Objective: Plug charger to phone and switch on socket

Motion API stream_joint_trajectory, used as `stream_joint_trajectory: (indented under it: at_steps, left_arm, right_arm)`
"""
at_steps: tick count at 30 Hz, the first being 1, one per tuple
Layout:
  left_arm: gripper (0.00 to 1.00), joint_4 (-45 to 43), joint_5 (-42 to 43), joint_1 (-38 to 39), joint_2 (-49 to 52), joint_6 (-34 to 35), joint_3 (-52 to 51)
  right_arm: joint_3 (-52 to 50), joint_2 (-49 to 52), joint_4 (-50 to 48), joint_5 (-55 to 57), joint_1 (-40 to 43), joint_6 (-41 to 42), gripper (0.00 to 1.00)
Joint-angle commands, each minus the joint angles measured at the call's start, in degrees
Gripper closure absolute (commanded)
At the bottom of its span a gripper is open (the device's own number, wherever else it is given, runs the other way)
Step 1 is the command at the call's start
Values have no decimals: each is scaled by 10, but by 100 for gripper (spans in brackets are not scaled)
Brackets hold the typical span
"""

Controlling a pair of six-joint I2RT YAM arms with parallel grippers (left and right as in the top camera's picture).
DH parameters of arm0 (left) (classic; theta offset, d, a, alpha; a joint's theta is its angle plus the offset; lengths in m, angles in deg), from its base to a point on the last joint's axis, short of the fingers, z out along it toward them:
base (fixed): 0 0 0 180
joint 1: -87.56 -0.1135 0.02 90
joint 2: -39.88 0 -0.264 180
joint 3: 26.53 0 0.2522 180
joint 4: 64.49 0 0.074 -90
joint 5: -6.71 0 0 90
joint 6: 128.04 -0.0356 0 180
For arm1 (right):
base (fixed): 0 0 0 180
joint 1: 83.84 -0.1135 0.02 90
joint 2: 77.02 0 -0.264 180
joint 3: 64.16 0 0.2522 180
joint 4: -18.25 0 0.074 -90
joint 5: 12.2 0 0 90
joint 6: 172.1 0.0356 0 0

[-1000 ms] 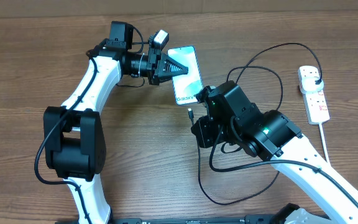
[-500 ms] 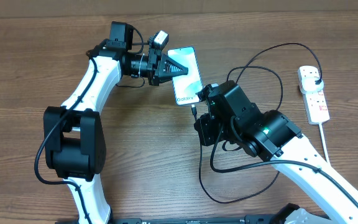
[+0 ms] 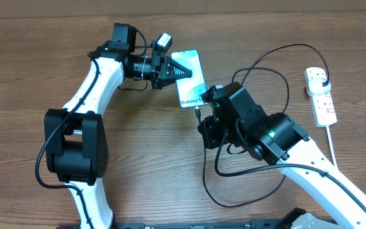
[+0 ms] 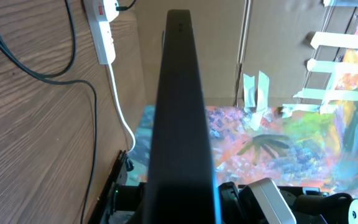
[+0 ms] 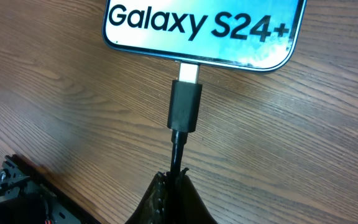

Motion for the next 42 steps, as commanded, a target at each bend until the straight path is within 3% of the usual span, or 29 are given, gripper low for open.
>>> stream_joint_trajectory:
  at_steps: [1,8,42]
  left_arm:
    - [96,1,16,1,-5,15,12]
    - [96,20,-27,1,-5,15,12]
    - [96,20,-19,1,-5,10,12]
  right_arm:
    - [-1,-4,-13,9,-3,-7,96]
    - [-1,-4,-28,-10,-3,-6,96]
    - [-1,-4,-66,1,-3,-35,96]
